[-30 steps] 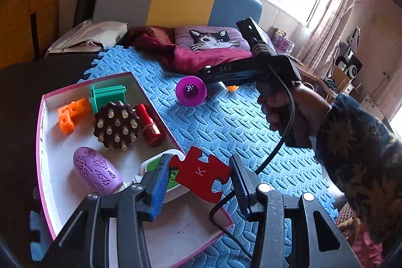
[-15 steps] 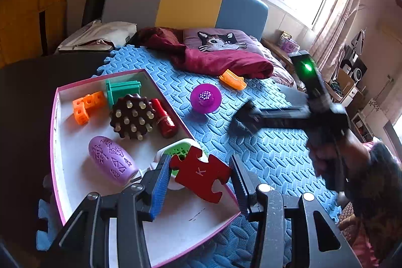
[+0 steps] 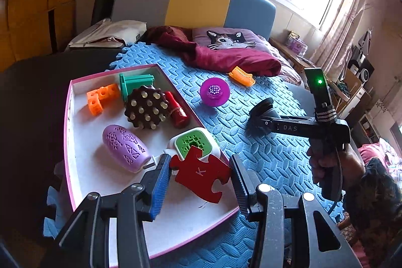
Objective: Organize rigid objects
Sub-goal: 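Carry the red puzzle piece over the tray while the right tool grasps the grey cup, then lower the red puzzle piece into the tray and open the left tool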
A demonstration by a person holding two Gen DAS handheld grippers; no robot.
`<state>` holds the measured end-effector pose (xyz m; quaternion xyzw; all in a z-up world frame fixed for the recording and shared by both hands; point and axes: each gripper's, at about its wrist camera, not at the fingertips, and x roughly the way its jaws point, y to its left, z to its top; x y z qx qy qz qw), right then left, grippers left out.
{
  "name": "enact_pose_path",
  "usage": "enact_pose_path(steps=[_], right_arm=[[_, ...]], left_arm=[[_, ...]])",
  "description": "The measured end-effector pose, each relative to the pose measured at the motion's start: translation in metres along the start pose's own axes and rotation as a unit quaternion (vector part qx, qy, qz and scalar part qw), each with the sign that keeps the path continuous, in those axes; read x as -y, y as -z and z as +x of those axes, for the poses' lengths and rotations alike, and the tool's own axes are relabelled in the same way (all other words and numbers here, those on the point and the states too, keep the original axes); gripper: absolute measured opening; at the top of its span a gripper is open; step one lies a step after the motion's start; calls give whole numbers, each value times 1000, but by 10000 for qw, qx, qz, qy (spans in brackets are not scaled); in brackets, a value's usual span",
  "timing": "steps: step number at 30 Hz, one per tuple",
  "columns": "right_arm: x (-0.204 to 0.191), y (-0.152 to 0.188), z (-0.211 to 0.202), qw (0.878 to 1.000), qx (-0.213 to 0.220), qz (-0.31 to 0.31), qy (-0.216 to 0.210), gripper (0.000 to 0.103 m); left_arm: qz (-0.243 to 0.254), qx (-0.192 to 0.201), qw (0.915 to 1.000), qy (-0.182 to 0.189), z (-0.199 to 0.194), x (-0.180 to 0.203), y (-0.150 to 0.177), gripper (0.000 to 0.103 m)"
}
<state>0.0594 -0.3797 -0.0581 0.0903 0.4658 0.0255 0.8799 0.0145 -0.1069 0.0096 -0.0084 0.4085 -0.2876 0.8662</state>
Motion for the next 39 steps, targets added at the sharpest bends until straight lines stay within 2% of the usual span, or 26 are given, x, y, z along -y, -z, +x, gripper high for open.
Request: enact_pose_path(steps=[14, 16, 21, 39], right_arm=[[-7, 2, 7, 9997, 180, -179, 69, 55], [-8, 2, 8, 9996, 190, -203, -24, 64], [-13, 7, 9, 9988, 397, -265, 55, 69], [-20, 8, 12, 9979, 481, -344, 276, 71]], left_arm=[[-51, 11, 9996, -266, 0, -5, 1, 48], [-57, 19, 9995, -316, -1, -6, 1, 48], [-46, 45, 9990, -451, -4, -10, 2, 48], [-346, -75, 9971, -676, -2, -37, 11, 48]])
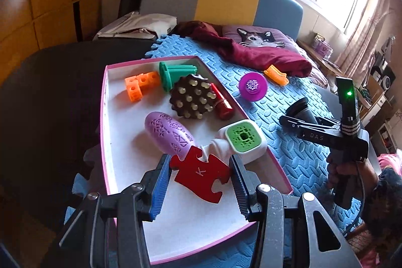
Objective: Organize rigid objects
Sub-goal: 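Lower the red puzzle piece into the tray and open the left tool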
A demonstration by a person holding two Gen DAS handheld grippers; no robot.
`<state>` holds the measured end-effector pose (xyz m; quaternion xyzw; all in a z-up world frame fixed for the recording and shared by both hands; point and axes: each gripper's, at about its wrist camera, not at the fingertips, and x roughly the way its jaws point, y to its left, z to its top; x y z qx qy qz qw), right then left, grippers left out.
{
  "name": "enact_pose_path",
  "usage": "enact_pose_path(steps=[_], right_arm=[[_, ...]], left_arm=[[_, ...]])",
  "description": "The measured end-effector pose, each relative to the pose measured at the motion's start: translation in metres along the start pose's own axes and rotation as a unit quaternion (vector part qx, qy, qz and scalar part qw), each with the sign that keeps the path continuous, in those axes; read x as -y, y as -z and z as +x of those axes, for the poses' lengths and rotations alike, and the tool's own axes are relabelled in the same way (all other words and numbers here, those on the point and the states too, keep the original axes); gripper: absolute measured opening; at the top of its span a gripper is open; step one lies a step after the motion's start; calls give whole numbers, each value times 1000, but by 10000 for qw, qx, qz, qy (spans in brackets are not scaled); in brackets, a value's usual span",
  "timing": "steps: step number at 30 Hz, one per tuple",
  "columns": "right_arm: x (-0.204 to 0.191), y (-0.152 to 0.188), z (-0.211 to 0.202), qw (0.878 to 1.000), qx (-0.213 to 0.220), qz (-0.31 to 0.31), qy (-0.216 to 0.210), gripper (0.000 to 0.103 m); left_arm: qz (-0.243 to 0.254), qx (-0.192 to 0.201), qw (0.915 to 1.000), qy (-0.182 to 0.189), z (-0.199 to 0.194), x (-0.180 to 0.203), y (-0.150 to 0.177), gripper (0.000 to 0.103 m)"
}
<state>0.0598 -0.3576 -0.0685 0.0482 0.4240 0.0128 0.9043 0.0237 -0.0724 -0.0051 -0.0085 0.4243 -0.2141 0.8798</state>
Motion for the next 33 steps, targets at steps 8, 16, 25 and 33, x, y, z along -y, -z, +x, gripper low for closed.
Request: enact_pose_path(steps=[8, 16, 25, 33], right_arm=[[-1, 1, 1, 10000, -8, -30, 37, 71], [-4, 0, 1, 9999, -32, -104, 122, 71], [-6, 1, 2, 9997, -53, -161, 168, 72], [-7, 2, 3, 9996, -66, -198, 199, 73]], left_arm=[[-456, 251, 9986, -26, -12, -35, -13, 48], [-858, 259, 9960, -51, 2, -64, -35, 48], [-1052, 28, 9943, -137, 55, -75, -70, 48], [-1287, -335, 9905, -355, 100, -84, -75, 49]])
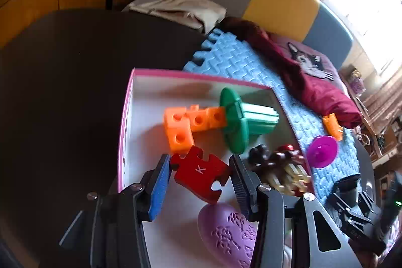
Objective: Organize rigid objects
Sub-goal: 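Lower the red puzzle piece into the tray and open the left tool, then lift the grey cup off the mat with the right tool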
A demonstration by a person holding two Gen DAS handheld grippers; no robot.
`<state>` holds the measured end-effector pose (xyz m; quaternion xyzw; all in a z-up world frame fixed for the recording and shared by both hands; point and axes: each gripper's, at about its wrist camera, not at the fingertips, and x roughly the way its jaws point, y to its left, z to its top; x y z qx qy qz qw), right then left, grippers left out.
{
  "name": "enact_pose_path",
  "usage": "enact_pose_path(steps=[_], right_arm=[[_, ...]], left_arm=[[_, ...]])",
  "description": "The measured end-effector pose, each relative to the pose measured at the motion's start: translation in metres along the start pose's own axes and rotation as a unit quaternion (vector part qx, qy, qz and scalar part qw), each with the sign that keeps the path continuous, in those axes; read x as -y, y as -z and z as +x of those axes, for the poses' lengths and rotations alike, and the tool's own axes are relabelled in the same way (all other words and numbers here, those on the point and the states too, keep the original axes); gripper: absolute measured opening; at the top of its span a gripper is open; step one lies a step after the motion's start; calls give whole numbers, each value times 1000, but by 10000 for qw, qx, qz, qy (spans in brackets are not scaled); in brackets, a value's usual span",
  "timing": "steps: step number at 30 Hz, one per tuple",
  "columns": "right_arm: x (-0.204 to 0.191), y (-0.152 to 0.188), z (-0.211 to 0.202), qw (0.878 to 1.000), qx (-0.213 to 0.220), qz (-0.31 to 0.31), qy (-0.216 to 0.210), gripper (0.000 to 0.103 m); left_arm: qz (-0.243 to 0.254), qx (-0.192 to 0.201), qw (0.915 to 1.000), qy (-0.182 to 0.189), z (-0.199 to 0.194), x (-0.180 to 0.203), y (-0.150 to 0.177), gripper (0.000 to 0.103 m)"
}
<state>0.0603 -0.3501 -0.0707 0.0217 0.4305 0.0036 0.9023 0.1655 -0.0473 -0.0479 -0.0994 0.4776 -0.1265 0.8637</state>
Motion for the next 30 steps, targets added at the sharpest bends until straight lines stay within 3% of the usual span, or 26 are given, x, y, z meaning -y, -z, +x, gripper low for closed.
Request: enact_pose_path(steps=[3, 15, 25, 30], right_arm=[[-1, 0, 1, 10000, -7, -12, -14, 74], [-2, 0, 0, 10000, -13, -39, -30, 76], [10, -6, -3, 9989, -76, 382, -264, 74], [10, -7, -3, 9991, -107, 340, -217, 74]], left_arm=[[129, 94, 9999, -15, -3, 3, 4, 57], [507, 507, 9969, -328, -42, 9, 27, 61], [541, 634, 9953, -496, -66, 7, 56, 63], [605, 699, 9942, -555, -74, 9, 66, 75]])
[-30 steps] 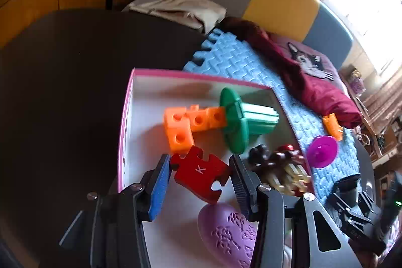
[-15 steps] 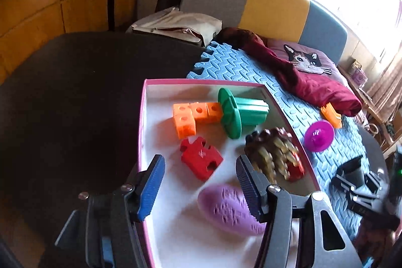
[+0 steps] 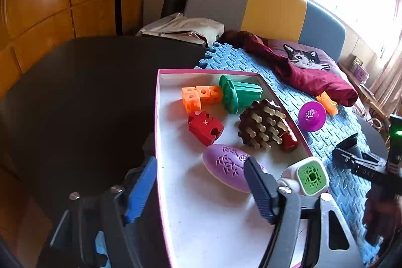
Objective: Organize rigid objects
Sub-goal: 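Lift the grey cup off the mat with the right tool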
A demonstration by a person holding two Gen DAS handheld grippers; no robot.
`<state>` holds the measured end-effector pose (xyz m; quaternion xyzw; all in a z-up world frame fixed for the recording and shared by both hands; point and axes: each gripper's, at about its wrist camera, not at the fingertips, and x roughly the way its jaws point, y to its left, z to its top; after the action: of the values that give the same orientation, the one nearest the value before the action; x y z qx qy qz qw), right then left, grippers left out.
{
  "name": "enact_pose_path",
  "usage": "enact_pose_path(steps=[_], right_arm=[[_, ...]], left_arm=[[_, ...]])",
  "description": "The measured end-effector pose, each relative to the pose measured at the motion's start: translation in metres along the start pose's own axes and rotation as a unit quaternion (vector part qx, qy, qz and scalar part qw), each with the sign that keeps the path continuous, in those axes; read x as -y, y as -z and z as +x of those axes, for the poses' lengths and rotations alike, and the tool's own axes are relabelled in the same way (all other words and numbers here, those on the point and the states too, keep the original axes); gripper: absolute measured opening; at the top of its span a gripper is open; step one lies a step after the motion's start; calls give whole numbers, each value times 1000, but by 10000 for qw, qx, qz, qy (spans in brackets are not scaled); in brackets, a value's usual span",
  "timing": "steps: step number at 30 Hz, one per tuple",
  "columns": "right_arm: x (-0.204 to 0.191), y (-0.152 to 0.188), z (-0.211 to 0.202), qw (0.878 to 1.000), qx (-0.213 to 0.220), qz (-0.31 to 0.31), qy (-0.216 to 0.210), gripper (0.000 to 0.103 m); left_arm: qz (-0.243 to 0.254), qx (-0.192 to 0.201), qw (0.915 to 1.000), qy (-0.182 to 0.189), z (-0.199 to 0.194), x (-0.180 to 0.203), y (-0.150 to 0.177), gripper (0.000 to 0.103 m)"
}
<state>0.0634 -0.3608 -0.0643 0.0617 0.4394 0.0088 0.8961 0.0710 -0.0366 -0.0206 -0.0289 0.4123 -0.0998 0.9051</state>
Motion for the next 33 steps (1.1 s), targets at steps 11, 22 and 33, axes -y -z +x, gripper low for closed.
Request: enact_pose_path(steps=[11, 22, 33], right_arm=[[5, 2, -1, 9976, -22, -95, 683, 46], [8, 8, -1, 9982, 160, -30, 584, 45], [6, 7, -1, 9979, 178, -67, 626, 45]], left_arm=[[85, 192, 9997, -145, -14, -1, 5, 75], [213, 148, 9995, -201, -16, 7, 11, 75], [250, 106, 9995, -190, -19, 7, 15, 75]])
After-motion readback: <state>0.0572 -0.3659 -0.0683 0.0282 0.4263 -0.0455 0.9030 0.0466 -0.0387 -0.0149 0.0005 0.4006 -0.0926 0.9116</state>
